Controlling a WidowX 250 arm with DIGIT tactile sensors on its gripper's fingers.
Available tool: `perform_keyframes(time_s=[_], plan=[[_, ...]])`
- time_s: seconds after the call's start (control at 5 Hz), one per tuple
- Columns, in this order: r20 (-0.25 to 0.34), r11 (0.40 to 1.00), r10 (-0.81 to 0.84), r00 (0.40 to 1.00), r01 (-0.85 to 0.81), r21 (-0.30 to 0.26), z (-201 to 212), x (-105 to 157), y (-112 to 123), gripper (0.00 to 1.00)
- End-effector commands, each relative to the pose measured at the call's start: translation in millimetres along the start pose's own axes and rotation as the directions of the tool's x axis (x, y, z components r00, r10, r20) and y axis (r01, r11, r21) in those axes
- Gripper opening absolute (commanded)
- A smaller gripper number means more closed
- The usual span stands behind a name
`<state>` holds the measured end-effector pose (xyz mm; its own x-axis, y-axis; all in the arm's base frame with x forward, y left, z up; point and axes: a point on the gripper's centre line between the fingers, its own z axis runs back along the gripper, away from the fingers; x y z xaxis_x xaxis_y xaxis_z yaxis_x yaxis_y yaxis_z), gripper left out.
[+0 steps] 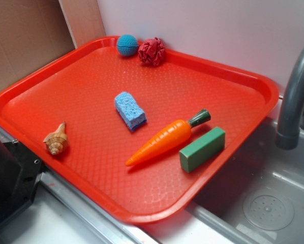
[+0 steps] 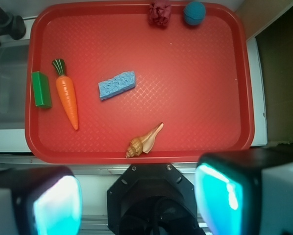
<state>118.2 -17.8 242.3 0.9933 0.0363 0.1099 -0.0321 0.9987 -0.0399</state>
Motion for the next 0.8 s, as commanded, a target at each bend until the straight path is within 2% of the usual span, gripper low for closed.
perform_keyframes(time_s=[0.0, 0.2, 0.4, 0.6], plan=[[0.000, 1.000, 0.000, 1.000, 0.000, 0.000, 0, 0, 0, 1.00], [0.110, 0.997, -0.008, 0.994, -0.001, 0.081, -51, 43, -39, 1.00], [0.182, 0.999, 0.006, 0.983, -0.015, 0.045, -80, 64, -63, 1.00], [0.164, 0.995, -0.085, 0.983, 0.091, -0.030, -111, 68, -83, 1.00]])
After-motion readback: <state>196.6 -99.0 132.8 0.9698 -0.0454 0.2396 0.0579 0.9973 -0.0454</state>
